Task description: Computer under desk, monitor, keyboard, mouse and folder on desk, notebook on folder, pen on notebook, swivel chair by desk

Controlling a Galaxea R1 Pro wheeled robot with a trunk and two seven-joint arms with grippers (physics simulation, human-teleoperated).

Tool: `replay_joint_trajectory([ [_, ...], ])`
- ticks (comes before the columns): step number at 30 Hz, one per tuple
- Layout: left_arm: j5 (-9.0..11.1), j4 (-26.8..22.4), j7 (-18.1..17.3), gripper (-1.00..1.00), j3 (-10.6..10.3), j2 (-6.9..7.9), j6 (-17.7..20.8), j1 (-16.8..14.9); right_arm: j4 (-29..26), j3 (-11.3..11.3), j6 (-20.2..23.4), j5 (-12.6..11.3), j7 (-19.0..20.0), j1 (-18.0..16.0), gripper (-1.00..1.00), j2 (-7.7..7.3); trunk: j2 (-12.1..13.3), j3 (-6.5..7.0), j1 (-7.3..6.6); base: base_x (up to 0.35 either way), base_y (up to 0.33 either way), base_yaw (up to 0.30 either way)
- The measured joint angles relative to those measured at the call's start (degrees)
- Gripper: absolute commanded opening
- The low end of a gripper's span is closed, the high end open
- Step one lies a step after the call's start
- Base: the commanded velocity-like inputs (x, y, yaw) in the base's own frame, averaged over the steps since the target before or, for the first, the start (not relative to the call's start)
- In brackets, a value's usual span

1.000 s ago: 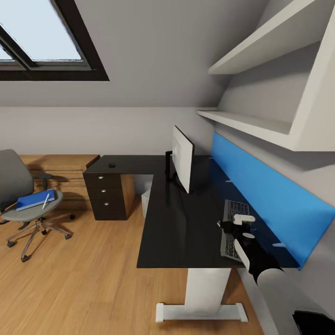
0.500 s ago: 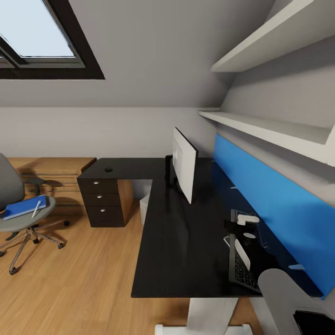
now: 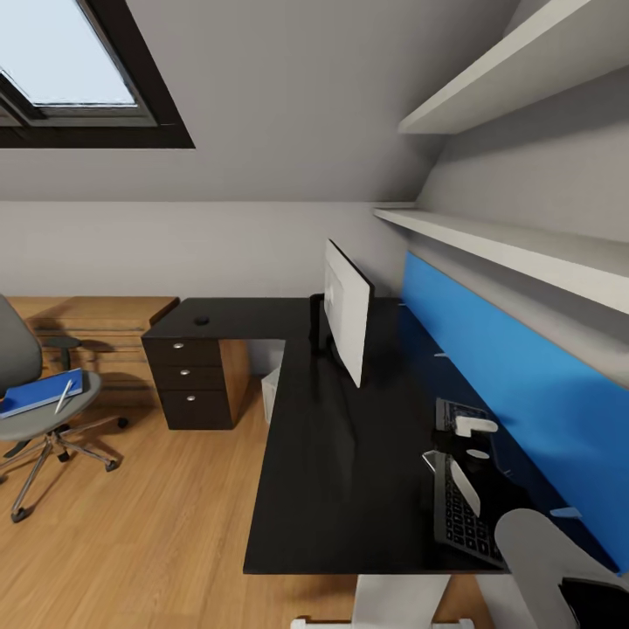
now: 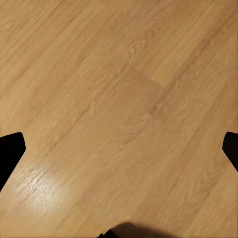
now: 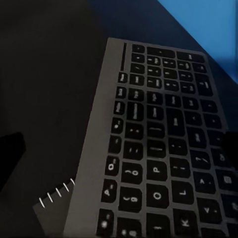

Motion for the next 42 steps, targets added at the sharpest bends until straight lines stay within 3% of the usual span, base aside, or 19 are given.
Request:
replay_joint_trajectory([
  [11, 0.07, -0.04, 0.0, 1.0, 0.08, 0.73, -0.05, 0.0, 0.76, -0.37, -0.7, -0.04, -0.04, -0.07, 1.0, -0.19, 0.0, 0.0, -0.01, 0.193, 0.0, 0.0],
  [33, 0.08, -0.09, -0.02, 1.0, 0.21, 0.7, -0.05, 0.0, 0.51, -0.5, -0.69, 0.03, -0.04, -0.08, 1.0, -0.26, 0.0, 0.0, -0.02, 0.254, -0.07, 0.0],
  [42, 0.08, -0.1, 0.0, 1.0, 0.22, 0.69, 0.02, 0.0, 0.51, -0.6, -0.69, 0.03, -0.07, -0.07, 1.0, -0.33, 0.0, -0.01, 0.0, 0.075, -0.046, 0.0],
])
